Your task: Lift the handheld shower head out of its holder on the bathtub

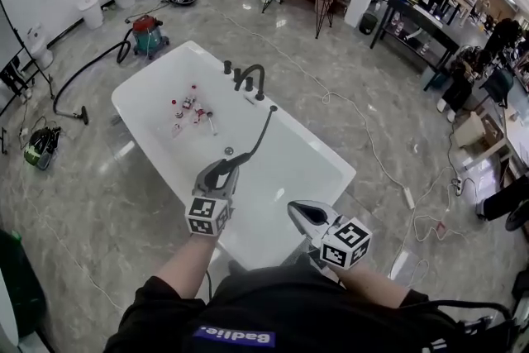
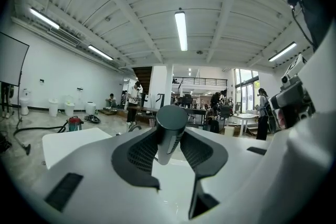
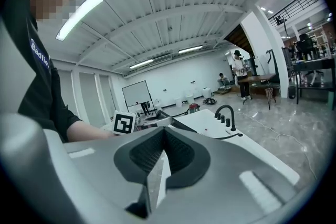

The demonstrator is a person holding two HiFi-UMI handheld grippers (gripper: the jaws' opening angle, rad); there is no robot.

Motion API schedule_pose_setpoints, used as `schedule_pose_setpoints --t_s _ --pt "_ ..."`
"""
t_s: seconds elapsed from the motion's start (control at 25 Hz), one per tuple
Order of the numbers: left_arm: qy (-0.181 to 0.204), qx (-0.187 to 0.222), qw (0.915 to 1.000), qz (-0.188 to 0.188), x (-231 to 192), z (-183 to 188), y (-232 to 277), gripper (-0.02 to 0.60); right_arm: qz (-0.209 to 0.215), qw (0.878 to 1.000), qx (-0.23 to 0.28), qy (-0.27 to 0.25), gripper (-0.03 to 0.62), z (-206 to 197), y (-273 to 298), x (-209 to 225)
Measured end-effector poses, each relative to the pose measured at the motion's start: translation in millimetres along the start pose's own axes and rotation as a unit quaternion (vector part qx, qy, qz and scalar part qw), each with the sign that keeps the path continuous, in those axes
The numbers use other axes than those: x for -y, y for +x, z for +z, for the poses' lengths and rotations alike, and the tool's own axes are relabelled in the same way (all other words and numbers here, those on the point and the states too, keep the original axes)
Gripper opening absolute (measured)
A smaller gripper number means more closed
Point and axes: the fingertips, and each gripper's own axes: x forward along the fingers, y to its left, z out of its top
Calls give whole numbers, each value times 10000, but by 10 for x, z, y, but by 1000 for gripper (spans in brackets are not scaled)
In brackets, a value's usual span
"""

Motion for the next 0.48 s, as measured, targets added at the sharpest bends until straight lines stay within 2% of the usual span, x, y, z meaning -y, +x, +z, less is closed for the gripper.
schedule_pose_setpoints --t_s 0.2,0.48 --pt "160 152 9997 90 497 66 -288 137 239 9996 126 -47 0 45 -278 88" --pt "240 331 9966 710 1331 144 -607 137 685 9975 159 -102 0 -138 -1062 417"
